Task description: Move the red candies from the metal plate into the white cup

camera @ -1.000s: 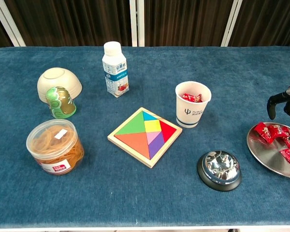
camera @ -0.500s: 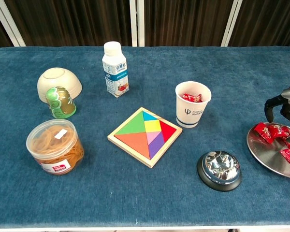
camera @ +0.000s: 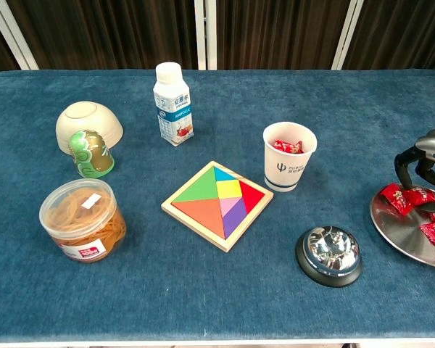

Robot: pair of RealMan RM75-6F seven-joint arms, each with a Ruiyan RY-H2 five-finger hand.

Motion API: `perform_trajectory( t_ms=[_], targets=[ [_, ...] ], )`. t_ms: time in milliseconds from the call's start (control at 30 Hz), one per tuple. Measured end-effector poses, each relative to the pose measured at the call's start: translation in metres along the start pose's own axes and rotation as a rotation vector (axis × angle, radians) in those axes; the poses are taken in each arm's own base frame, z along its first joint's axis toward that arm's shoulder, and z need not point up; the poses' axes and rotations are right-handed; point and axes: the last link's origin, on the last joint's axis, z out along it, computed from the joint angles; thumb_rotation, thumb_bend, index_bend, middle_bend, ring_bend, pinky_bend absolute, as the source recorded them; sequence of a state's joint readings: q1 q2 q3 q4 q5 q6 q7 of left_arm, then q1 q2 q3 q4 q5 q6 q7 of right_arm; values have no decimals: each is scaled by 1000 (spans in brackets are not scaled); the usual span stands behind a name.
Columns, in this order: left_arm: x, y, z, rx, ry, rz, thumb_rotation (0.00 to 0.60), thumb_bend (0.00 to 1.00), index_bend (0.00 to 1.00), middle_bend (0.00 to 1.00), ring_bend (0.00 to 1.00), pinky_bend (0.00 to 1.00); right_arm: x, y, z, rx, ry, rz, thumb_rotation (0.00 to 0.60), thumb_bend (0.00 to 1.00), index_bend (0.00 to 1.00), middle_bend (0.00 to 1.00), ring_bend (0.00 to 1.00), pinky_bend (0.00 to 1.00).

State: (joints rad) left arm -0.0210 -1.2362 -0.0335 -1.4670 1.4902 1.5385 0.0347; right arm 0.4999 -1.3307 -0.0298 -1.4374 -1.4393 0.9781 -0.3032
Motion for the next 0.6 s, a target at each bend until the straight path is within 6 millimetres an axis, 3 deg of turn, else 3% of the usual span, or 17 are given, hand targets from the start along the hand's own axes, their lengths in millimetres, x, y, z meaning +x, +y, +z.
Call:
perform_trajectory(
  t_ms=[133, 400, 600],
  targets=[
    [0, 0, 0, 1, 1, -1, 600, 19, 210, 174, 0, 0, 0, -1, 1, 2, 1, 0, 600, 519, 634, 864, 1000, 1000],
    [-1, 0, 0, 2, 0, -2, 600, 19, 210, 174, 0, 0, 9, -3, -2, 10, 38, 6, 600, 527, 648, 865, 1000, 1000],
    [0, 1, 2, -7, 2, -2, 600, 19, 210, 174, 0, 0, 48, -16, -1, 60, 162, 69, 600, 527, 649, 864, 1000, 1000]
  ],
)
